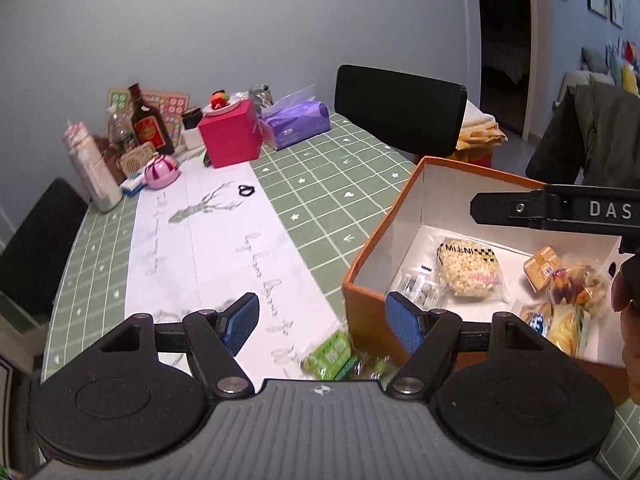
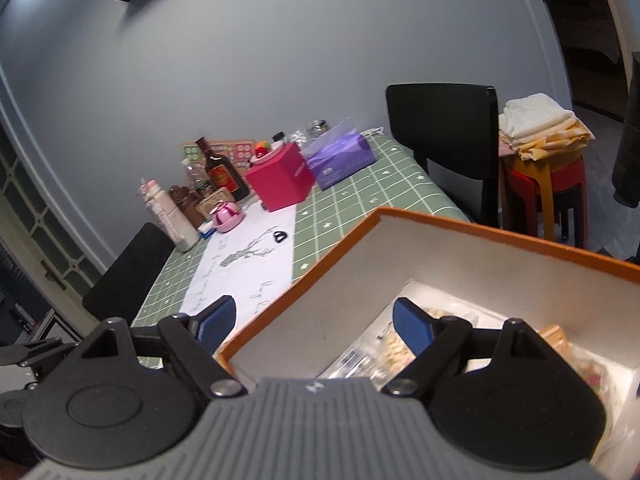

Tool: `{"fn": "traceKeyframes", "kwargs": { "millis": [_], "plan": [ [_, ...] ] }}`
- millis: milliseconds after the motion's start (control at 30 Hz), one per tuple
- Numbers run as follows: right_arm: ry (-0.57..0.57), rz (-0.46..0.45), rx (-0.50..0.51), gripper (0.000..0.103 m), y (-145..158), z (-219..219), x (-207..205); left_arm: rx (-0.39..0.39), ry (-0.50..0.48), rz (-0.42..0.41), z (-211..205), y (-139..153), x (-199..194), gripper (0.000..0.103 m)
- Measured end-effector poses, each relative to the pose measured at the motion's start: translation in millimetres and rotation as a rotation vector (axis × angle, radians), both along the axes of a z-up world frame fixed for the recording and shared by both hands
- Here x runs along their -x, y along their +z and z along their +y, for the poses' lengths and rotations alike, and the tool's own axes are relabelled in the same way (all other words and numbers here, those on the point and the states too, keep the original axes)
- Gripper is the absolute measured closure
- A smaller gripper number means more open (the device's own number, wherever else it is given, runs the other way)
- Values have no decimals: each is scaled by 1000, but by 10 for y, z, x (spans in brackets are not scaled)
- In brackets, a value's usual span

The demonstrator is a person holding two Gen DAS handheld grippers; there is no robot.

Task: Organize snacks
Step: 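Open both tools to release the packets inside the orange box, then move both open tools back down toward the snacks on the table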

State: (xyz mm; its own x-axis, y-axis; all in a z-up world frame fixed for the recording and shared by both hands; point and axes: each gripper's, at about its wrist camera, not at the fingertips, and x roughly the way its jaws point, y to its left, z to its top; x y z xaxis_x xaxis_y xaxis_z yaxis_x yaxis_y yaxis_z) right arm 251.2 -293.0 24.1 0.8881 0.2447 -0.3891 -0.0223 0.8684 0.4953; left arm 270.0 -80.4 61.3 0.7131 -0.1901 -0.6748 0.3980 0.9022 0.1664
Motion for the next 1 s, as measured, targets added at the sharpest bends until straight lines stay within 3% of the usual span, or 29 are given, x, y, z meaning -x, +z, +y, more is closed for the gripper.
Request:
{"fn": "traceKeyframes", "kwargs": {
  "millis": [267,500,767,1000],
  "plan": [
    [44,-39,85,19,26,411,407,86,107,16,706,-143,335,18],
    [68,-15,124,18,-132,697,683,166,191,30,1226,-362,662,17],
    [86,24,129,18,-401,957,855,210,181,9,1407,-598,1004,16],
    [91,48,158,18,-623,1064,1064,235,163,-7,1379,-736,1006,13]
  ]
}}
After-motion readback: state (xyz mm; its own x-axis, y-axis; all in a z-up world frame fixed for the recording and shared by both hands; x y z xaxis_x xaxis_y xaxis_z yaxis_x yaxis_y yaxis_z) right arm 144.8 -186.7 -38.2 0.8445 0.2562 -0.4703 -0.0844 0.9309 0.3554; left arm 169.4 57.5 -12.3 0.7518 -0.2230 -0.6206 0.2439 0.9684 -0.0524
